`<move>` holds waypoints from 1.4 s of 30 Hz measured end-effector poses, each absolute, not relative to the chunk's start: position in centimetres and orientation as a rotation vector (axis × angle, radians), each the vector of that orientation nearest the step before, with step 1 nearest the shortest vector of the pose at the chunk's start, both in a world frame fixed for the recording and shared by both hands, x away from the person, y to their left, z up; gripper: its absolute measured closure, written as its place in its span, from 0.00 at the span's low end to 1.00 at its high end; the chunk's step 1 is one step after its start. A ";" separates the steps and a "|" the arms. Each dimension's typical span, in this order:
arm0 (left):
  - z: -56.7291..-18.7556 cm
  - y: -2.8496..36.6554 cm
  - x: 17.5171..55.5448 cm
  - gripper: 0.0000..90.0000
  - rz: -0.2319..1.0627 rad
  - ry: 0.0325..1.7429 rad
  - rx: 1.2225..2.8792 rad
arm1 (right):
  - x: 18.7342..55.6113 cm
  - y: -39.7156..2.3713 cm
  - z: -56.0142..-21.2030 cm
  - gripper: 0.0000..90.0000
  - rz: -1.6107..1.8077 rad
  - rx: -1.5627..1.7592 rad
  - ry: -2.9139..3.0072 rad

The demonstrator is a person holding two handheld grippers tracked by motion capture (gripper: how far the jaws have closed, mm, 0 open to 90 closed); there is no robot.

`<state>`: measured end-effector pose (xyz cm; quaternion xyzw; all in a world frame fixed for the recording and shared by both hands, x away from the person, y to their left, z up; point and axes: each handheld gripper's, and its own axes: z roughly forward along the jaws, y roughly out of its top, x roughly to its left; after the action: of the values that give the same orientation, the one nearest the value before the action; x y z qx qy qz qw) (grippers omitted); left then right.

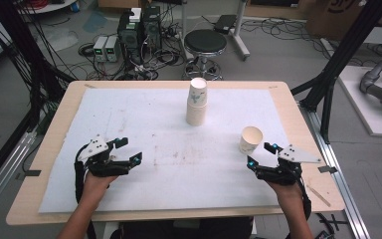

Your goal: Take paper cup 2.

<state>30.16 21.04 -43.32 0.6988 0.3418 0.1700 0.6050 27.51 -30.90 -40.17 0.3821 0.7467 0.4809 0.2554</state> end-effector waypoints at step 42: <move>-31.0 9.0 45.3 0.19 0.299 0.634 1.749 | 27.5 -30.5 -40.2 0.22 1.342 0.987 2.129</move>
<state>45.34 9.01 -31.04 0.7507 0.2723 0.1285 0.5881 27.50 -30.53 -40.25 0.3564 0.7687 0.4845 0.2175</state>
